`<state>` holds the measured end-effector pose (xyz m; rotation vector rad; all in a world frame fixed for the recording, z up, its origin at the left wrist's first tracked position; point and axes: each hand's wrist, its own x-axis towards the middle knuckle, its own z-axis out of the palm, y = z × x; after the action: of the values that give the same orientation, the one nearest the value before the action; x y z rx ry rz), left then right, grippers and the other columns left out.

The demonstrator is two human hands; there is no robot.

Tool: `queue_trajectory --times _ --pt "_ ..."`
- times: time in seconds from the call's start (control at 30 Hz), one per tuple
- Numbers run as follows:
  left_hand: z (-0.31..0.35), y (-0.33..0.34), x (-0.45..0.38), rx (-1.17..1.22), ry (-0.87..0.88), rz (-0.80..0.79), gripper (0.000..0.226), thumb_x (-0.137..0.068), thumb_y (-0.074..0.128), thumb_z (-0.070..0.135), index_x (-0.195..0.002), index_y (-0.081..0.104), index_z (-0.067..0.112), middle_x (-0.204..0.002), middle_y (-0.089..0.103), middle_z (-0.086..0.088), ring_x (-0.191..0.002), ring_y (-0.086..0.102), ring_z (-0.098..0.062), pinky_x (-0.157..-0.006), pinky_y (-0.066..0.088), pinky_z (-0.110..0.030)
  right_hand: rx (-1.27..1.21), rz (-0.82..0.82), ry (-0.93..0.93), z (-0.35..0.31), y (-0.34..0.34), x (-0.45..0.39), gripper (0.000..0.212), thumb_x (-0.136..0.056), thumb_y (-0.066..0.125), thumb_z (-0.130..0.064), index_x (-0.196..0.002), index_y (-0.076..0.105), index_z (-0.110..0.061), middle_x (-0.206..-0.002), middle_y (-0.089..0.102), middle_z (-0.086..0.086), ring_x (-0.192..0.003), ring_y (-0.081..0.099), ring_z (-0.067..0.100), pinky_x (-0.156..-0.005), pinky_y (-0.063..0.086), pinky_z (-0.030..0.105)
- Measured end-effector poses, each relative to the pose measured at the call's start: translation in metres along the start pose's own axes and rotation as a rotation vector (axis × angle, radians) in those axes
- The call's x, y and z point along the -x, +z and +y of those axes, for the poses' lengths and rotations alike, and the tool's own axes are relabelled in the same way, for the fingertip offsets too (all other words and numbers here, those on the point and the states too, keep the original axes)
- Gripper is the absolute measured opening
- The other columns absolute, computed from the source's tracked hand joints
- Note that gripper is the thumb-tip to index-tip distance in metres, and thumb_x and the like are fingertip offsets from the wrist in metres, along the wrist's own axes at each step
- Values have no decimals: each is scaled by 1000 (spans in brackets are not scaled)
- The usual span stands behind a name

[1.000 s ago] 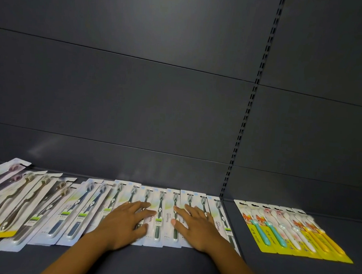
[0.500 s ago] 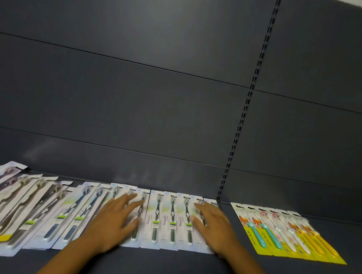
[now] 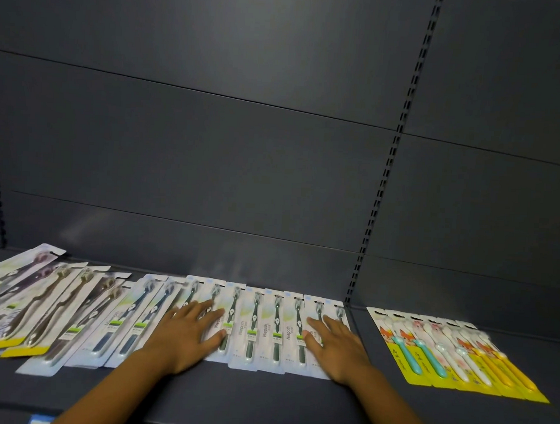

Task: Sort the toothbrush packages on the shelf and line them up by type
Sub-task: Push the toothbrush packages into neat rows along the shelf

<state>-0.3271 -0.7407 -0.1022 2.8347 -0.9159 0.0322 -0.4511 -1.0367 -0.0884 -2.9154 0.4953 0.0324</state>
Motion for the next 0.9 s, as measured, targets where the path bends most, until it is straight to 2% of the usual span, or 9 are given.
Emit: queue_trajectory --times 0.07,0.13,0.23,0.3,0.43,0.7,0.9 --pt "2 -7 -2 -11 -13 -73 77 -85 10 77 -153 7 41 -163 4 9 -151 4 -18 -122 3 -45 0 -30 -6 -2 -6 3 58 -97 19 -63 -152 16 -43 -164 8 -4 -151 6 19 -121 9 42" --pt "5 -19 -3 5 2 -103 69 -93 21 68 -154 5 40 -164 5 6 -151 7 -20 -122 3 -46 2 -44 -12 -6 -15 6 59 -98 21 -61 -153 18 -38 -163 11 -2 -150 10 21 -120 10 43" --pt "9 -42 3 43 15 -16 73 -89 27 68 -153 17 35 -161 20 2 -146 25 -23 -120 20 -42 31 0 -40 -13 -31 10 63 -97 29 -61 -152 23 -32 -162 17 -2 -148 17 23 -119 12 42" --pt "11 -55 13 42 -1 66 64 -92 39 59 -149 30 31 -156 31 1 -137 38 -23 -113 34 -39 28 40 -62 -21 -39 16 64 -95 38 -60 -150 27 -31 -159 23 -1 -146 23 24 -118 17 41" --pt "5 -75 43 -27 -53 81 53 -92 51 43 -142 41 28 -148 40 0 -129 46 -23 -103 42 -37 14 54 -112 -47 -46 24 67 -92 48 -57 -148 31 -25 -154 31 3 -140 31 25 -113 29 41" --pt "-57 -85 95 -113 -215 31 55 -93 50 43 -142 41 20 -144 41 -7 -131 44 -28 -102 41 -38 30 41 -236 -131 -37 34 70 -93 48 -58 -150 28 -22 -156 29 4 -142 30 27 -114 29 41" --pt "-111 -74 100 -74 -148 -6 57 -99 35 50 -147 35 21 -152 35 -5 -133 42 -28 -107 37 -38 22 27 -277 -207 -23 26 73 -92 49 -59 -150 27 -22 -158 26 4 -143 28 27 -115 29 42"
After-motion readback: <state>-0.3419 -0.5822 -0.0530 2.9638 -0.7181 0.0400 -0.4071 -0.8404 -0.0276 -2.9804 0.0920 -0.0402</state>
